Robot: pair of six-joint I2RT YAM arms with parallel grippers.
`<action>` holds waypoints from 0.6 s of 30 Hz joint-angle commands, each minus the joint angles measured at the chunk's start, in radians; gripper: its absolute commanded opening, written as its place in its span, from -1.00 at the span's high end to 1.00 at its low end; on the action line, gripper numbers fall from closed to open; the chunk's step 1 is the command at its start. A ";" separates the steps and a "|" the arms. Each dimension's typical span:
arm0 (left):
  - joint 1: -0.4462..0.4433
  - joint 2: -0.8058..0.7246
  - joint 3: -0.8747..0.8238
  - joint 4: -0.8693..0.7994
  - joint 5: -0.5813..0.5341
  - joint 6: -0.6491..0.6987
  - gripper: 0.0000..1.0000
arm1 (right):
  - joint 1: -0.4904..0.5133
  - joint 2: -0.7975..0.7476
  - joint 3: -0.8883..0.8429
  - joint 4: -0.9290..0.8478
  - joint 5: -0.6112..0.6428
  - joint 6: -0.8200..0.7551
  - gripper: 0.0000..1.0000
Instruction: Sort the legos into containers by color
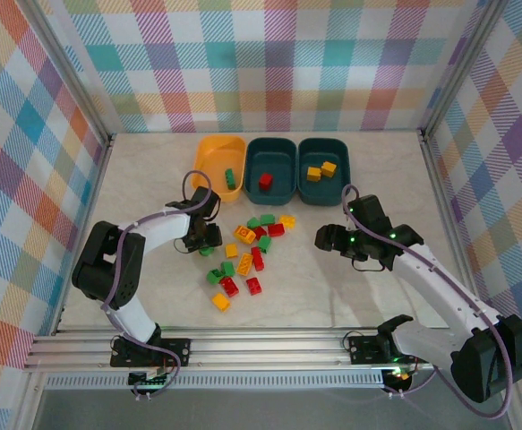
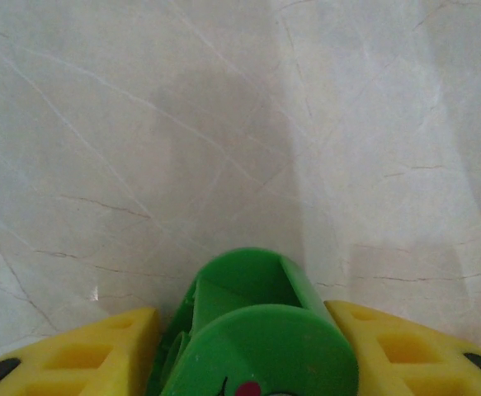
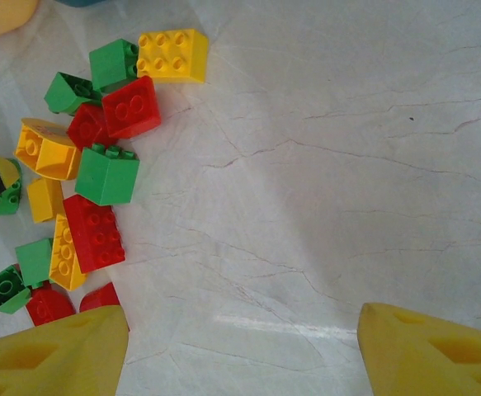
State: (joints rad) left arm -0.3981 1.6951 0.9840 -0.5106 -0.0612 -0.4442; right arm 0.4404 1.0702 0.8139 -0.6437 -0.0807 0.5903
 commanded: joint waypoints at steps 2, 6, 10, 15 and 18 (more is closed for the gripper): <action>-0.010 0.000 0.085 -0.047 0.024 -0.008 0.45 | 0.008 0.002 0.027 0.015 -0.010 -0.013 -0.47; -0.004 0.015 0.194 -0.079 0.051 -0.010 0.47 | 0.008 0.001 0.022 0.019 -0.005 -0.011 -0.47; 0.029 0.081 0.352 -0.111 0.076 -0.015 0.47 | 0.007 0.000 0.016 0.021 0.001 -0.013 -0.47; 0.088 0.272 0.672 -0.185 0.118 -0.031 0.46 | 0.008 0.003 0.013 0.022 0.009 -0.017 -0.47; 0.116 0.403 0.862 -0.252 0.124 -0.043 0.46 | 0.008 -0.002 0.025 -0.008 0.051 -0.038 -0.48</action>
State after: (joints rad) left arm -0.3080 2.0113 1.7382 -0.6582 0.0418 -0.4633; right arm 0.4404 1.0710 0.8139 -0.6338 -0.0677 0.5827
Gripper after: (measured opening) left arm 0.491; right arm 0.740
